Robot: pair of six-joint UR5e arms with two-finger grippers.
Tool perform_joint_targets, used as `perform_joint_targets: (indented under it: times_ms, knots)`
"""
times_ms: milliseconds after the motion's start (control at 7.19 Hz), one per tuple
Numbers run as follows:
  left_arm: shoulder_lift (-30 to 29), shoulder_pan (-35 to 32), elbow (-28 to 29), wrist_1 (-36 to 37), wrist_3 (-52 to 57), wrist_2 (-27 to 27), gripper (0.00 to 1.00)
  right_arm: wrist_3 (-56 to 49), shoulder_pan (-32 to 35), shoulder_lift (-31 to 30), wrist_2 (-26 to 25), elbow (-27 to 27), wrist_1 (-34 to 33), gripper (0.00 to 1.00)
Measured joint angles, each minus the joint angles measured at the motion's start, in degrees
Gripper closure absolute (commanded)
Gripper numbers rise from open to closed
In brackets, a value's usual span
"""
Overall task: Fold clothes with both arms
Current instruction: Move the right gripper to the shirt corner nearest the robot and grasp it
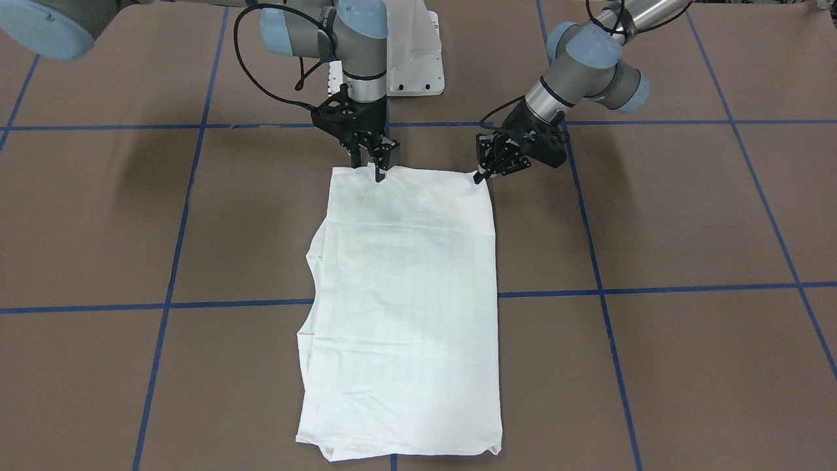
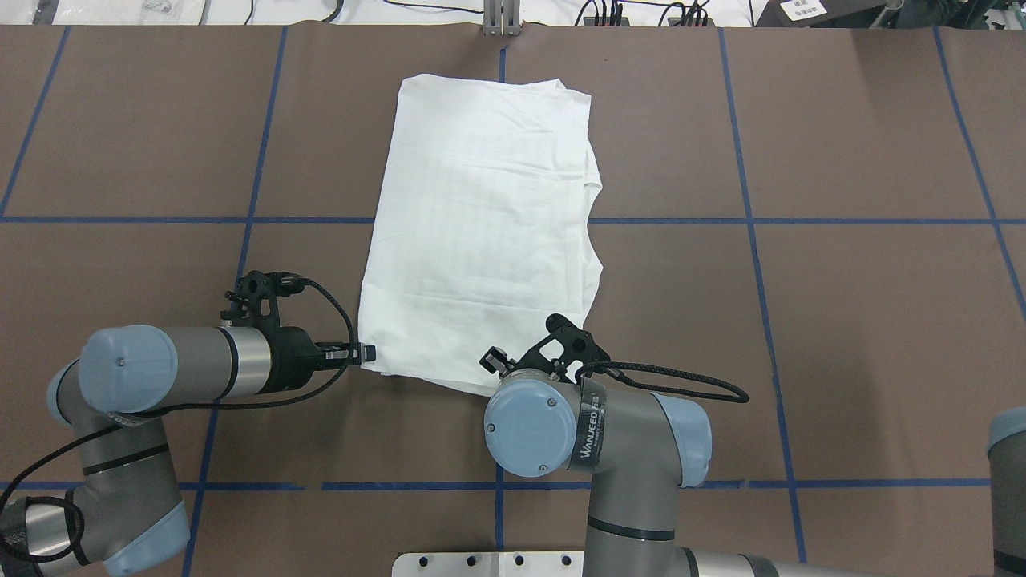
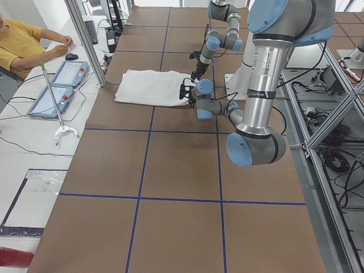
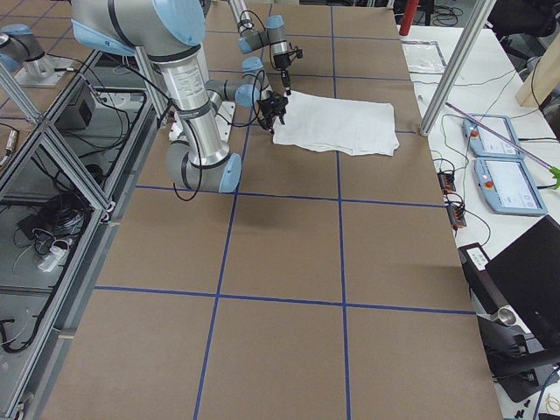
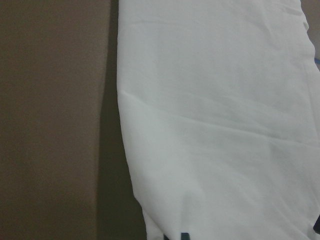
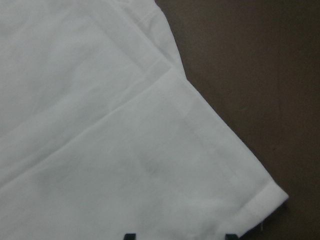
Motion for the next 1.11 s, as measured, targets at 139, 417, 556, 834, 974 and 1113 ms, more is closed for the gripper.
perform_joint_targets:
  times_ms: [139,417,556,834,974,1113]
  knots:
    - [0.0,0.0,0.0,0.0,0.0,0.0,1.00,0.0,0.0,0.1,0.0,-0.1,0.0,0.56]
    - [0.0,0.0,0.0,0.0,0.0,0.0,1.00,0.0,0.0,0.3,0.0,-0.2,0.0,0.60]
    - [0.0,0.0,-0.1,0.0,0.0,0.0,1.00,0.0,0.0,0.4,0.0,-0.3,0.0,0.64]
    - [0.0,-0.1,-0.3,0.0,0.0,0.0,1.00,0.0,0.0,0.6,0.0,-0.3,0.0,0.75]
    - [0.1,-0.1,-0.5,0.0,0.0,0.0,1.00,0.0,0.0,0.7,0.0,-0.4,-0.1,0.95]
    - [0.1,-0.1,-0.6,0.0,0.0,0.0,1.00,0.3,0.0,0.7,-0.1,-0.4,-0.1,1.00]
